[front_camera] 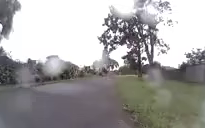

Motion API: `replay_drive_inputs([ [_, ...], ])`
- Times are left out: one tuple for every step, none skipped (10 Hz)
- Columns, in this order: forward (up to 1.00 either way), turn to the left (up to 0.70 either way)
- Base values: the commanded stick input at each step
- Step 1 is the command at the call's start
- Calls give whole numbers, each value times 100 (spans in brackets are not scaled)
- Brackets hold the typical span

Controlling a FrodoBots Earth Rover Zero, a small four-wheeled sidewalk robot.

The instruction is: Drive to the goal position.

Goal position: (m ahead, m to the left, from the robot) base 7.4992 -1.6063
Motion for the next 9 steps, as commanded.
replay_drive_inputs([
  [85, 0],
  [85, 0],
  [85, 0],
  [85, 0],
  [85, 0],
  [85, 0],
  [85, 0],
  [85, 0],
  [85, 0],
])
